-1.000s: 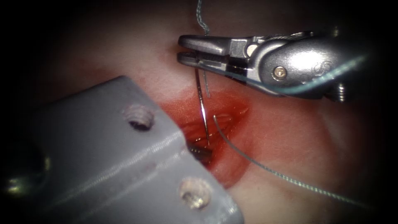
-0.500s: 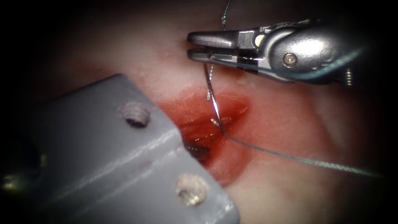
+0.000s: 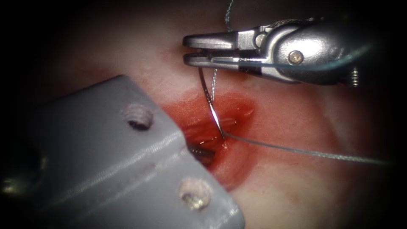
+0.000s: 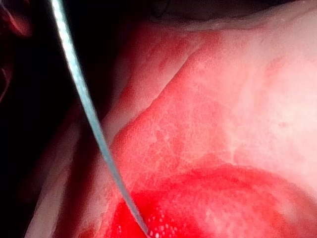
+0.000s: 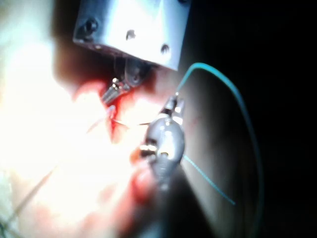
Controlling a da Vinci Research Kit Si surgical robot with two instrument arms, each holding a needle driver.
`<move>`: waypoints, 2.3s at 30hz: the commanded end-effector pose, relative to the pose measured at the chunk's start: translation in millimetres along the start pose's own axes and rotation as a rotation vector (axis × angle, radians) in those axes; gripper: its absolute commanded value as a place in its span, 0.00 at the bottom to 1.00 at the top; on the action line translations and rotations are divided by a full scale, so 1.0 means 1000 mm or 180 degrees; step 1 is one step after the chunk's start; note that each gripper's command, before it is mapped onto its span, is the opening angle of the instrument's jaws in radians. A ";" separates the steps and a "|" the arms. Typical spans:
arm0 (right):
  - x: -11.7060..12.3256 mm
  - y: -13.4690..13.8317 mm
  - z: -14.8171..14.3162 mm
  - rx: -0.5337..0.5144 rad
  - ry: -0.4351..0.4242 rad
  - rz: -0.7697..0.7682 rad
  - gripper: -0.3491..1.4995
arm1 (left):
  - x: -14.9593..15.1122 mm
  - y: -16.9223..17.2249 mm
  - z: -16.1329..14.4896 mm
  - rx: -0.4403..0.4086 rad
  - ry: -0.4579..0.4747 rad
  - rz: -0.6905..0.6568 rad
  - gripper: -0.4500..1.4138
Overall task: Wound Closure
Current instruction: Pass the needle through the bottom of the skin.
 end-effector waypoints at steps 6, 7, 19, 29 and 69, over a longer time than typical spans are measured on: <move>0.0000 0.0007 0.0014 0.0033 0.0033 -0.0035 0.00 | -0.0011 0.0004 -0.0001 -0.0005 -0.0012 -0.0008 0.00; 0.0000 0.0006 0.0014 0.0049 0.0036 -0.0037 0.00 | -0.0011 0.0004 -0.0001 -0.0003 -0.0012 -0.0009 0.00; -0.0008 -0.0006 0.0016 0.0264 0.0104 0.0008 0.00 | -0.0014 0.0001 -0.0003 0.0009 -0.0011 -0.0002 0.00; -0.0010 -0.0001 0.0014 0.0408 0.0031 0.0166 0.00 | -0.0011 0.0003 -0.0002 0.0005 -0.0012 0.0029 0.00; -0.0016 0.0020 0.0022 0.0377 -0.0393 0.1338 0.00 | -0.0009 -0.0003 -0.0002 0.0013 -0.0026 0.0164 0.00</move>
